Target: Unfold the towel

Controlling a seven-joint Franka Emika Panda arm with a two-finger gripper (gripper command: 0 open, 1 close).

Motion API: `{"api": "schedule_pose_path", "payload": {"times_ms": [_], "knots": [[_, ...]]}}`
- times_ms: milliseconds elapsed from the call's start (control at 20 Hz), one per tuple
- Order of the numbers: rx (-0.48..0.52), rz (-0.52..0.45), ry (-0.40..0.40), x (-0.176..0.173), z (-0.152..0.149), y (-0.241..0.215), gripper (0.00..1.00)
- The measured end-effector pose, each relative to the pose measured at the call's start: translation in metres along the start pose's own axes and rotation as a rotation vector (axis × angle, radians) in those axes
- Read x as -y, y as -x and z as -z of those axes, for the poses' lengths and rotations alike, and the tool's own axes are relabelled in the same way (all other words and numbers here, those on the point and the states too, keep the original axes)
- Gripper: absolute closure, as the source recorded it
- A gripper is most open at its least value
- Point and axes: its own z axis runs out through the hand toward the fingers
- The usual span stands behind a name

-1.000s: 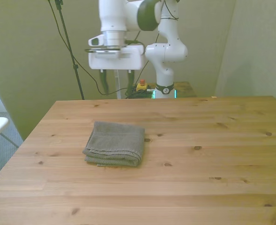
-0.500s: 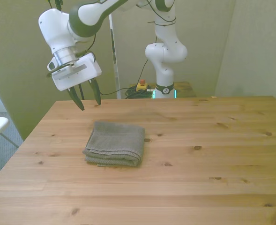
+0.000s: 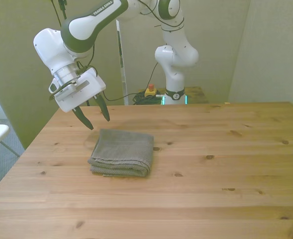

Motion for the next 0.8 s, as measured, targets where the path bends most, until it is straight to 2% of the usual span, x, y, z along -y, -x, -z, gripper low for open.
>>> {"api": "schedule_pose_path", "payload": {"times_ms": [450,500,800], "knots": [[0.032,0.003,-0.008,-0.008,-0.020,0.001,0.00],[0.032,0.002,-0.008,-0.009,-0.022,0.001,1.00],[0.017,0.001,-0.009,-0.009,-0.032,-0.002,1.00]]}}
